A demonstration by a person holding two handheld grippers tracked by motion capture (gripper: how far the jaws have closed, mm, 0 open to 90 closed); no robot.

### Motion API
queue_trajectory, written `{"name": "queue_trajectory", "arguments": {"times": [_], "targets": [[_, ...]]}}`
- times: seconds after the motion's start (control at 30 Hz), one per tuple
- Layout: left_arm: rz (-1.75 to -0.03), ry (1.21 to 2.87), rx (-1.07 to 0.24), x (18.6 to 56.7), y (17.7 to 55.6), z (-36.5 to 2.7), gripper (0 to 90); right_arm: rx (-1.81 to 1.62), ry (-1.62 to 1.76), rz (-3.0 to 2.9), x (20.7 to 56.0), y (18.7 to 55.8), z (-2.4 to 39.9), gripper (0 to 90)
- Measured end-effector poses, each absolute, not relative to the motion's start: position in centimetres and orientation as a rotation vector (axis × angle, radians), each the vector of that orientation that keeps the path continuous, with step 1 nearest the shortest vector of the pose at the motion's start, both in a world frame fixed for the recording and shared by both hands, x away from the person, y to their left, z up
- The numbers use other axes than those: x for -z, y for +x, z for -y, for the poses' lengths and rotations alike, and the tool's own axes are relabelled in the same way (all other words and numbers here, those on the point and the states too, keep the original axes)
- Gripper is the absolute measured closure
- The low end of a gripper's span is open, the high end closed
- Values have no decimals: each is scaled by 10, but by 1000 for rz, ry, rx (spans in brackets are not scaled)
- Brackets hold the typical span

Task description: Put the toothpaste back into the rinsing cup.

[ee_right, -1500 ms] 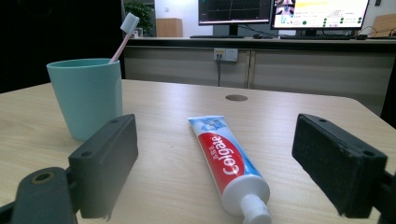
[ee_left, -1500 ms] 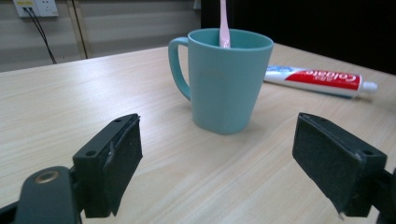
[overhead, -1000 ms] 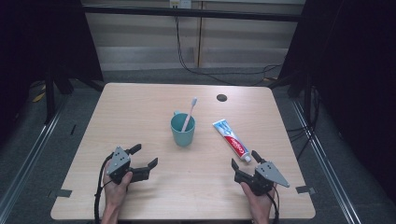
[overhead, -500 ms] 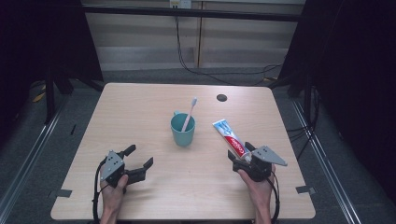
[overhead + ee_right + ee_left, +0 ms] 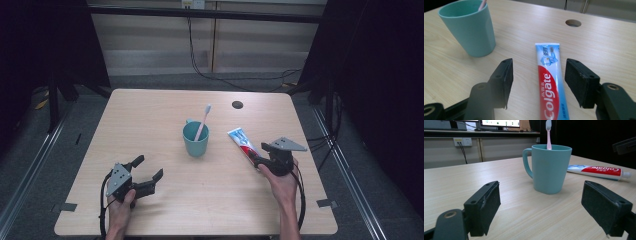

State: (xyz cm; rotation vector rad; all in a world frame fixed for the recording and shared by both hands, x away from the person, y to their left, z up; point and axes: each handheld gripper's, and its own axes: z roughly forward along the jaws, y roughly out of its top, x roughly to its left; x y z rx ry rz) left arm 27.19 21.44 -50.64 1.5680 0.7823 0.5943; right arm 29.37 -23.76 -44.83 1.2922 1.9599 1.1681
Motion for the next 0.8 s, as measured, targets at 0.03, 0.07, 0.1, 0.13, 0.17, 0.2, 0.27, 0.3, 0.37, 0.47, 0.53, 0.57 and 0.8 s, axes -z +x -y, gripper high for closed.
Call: {"name": "queue_trajectory", "arguments": {"times": [0.03,0.07,0.1,0.13,0.17,0.2,0.27,0.3,0.37,0.47,0.53,0.57,0.8], "targets": [[-795,1556,-581,507,273,-215,156,-1151,1302,-1977,447,296,238,406],[-801,1562,-587,506,273,-216,156,-1132,1300,-1985,445,299,239,405],[-801,1562,-587,506,273,-216,156,-1132,1300,-1985,445,299,239,405],[-808,1558,-575,506,274,-216,155,-1110,1316,-2002,443,305,242,404],[-808,1558,-575,506,274,-216,156,-1099,1323,-2008,442,308,243,403],[-800,1566,-574,506,274,-216,156,-1088,1332,-2017,441,310,243,403],[-774,1564,-576,506,273,-214,156,-1072,1351,-2043,441,315,243,400],[-754,1573,-588,506,272,-215,156,-1051,1367,-2059,441,317,242,397],[-744,1561,-595,507,271,-216,156,-1033,1375,-2081,442,320,241,395],[-746,1516,-645,508,265,-216,156,-977,1415,-2167,444,330,241,363],[-735,1525,-651,508,264,-215,157,-947,1412,-2201,443,335,240,366],[-738,1518,-645,508,264,-216,157,-934,1422,-2215,442,337,239,366],[-720,1496,-639,509,263,-219,157,-758,1517,-2320,446,364,235,354]]}}
